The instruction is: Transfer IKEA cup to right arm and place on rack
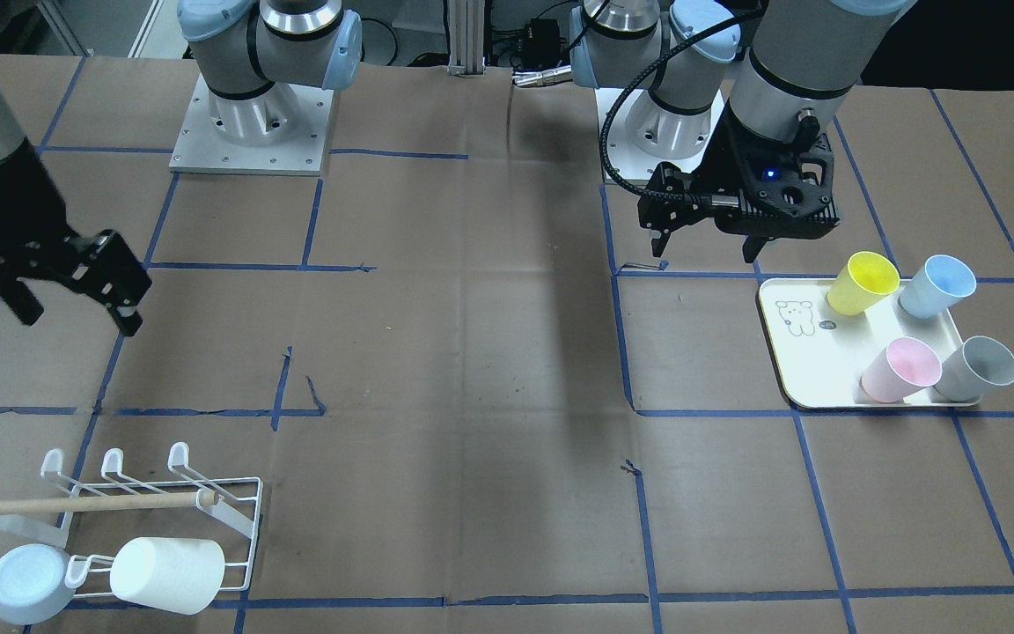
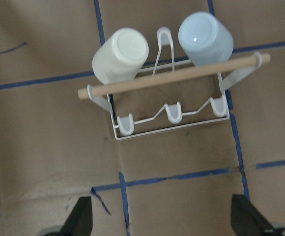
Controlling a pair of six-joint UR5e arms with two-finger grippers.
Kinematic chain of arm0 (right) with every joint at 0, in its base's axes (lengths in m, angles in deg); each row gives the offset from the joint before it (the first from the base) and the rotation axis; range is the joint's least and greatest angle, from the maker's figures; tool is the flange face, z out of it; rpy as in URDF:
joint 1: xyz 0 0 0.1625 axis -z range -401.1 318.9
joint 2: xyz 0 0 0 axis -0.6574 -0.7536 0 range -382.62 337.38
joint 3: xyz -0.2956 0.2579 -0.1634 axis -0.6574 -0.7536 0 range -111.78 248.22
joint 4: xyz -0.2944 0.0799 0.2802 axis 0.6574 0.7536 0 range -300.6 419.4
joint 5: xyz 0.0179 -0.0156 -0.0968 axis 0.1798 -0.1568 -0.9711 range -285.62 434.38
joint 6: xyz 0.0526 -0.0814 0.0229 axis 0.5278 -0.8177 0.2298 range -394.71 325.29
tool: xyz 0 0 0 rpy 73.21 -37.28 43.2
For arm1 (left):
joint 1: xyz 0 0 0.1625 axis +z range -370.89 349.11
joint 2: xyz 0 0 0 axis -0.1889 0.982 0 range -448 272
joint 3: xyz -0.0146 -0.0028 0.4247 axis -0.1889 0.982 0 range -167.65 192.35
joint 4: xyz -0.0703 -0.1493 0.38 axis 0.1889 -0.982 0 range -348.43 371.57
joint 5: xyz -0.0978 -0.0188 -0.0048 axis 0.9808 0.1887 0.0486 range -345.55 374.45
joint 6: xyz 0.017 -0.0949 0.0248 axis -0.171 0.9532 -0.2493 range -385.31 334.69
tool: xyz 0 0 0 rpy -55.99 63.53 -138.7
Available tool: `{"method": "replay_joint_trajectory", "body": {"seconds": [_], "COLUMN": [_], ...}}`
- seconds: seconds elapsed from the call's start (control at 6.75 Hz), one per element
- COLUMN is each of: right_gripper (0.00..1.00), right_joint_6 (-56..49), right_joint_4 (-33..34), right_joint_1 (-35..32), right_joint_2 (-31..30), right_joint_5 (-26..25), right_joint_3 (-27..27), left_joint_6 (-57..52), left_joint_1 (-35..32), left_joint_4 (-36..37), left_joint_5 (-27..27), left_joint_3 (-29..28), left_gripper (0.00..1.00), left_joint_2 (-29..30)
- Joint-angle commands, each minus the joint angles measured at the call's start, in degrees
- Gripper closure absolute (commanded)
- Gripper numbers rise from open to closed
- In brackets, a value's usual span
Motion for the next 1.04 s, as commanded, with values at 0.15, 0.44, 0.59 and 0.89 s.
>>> {"method": "replay_joint_trajectory", "body": {"seconds": [0.15,0.44,0.59,0.89], "right_gripper": [0.00,0.00,0.00,0.00], "right_joint_6": [1.99,2.60,2.77,2.86], "right_joint_4": [-17.81,-16.71,-15.84,-12.87], "right_joint_1": [-5.68,-6.73,-7.78,-10.16], "right_joint_2": [-5.25,-5.17,-5.52,-5.34], "right_joint_5": [-0.78,2.54,2.91,1.96], "right_joint_3": [0.50,2.17,2.53,2.97], "left_joint_6": [0.00,-0.09,-0.09,0.00], "left_joint_1": [0.21,0.21,0.21,0.21], "left_joint_4": [0.01,0.01,0.01,0.01], "left_joint_5": [0.00,0.00,0.00,0.00], "left_joint_3": [0.00,0.00,0.00,0.00], "left_gripper": [0.00,0.00,0.00,0.00], "left_joint_2": [-0.02,-0.02,-0.02,-0.02]}}
